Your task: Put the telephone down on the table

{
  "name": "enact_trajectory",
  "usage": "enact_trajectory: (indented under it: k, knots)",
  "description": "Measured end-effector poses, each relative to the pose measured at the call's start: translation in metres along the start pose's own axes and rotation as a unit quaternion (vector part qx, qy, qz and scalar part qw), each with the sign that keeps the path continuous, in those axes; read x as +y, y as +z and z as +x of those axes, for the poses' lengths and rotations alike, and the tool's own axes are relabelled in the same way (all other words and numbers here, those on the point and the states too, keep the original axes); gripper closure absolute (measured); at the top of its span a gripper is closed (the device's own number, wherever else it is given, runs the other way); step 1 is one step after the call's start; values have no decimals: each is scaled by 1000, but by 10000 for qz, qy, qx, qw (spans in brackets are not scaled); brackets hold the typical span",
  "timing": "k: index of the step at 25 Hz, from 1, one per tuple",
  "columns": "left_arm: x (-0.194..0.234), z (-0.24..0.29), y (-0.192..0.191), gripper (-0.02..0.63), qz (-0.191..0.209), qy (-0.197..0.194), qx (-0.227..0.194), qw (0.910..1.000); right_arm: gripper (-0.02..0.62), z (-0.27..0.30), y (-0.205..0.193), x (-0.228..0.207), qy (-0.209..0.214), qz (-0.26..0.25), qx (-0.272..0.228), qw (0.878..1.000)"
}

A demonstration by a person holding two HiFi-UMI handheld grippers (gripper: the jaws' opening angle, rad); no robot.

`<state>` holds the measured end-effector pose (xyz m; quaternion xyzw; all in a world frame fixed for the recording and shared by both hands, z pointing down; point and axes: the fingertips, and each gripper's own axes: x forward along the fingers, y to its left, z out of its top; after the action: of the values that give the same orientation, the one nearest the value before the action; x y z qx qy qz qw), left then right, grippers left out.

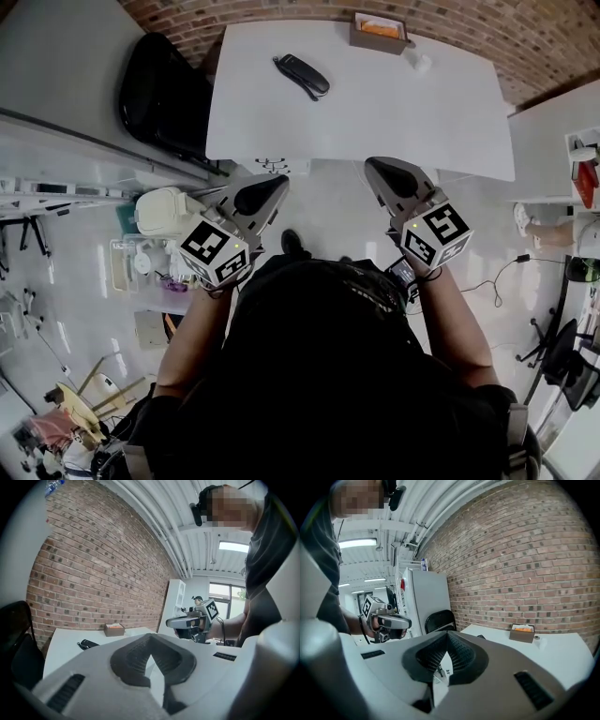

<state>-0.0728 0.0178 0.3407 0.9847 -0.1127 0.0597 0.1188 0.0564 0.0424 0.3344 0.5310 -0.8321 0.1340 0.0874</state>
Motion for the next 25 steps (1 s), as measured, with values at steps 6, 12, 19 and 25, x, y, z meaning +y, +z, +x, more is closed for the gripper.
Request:
enact_trajectory:
  k: [6, 12, 19, 25]
  knots:
    - [-64, 19, -16, 598, -60, 125, -13, 9999, 580, -61, -22, 14, 305, 29, -3, 9995]
    - [-131, 30, -30, 598, -88, 203, -17, 9998, 580, -120, -43, 23, 436, 30, 40, 9990]
    - [-175, 32, -38, 598, -17, 375, -14, 9993, 580, -154, -58, 35, 650, -78, 61, 9978]
    - [-199, 31, -37, 598, 66, 486, -58, 9988, 580, -173, -59, 42, 799, -123, -13, 9967]
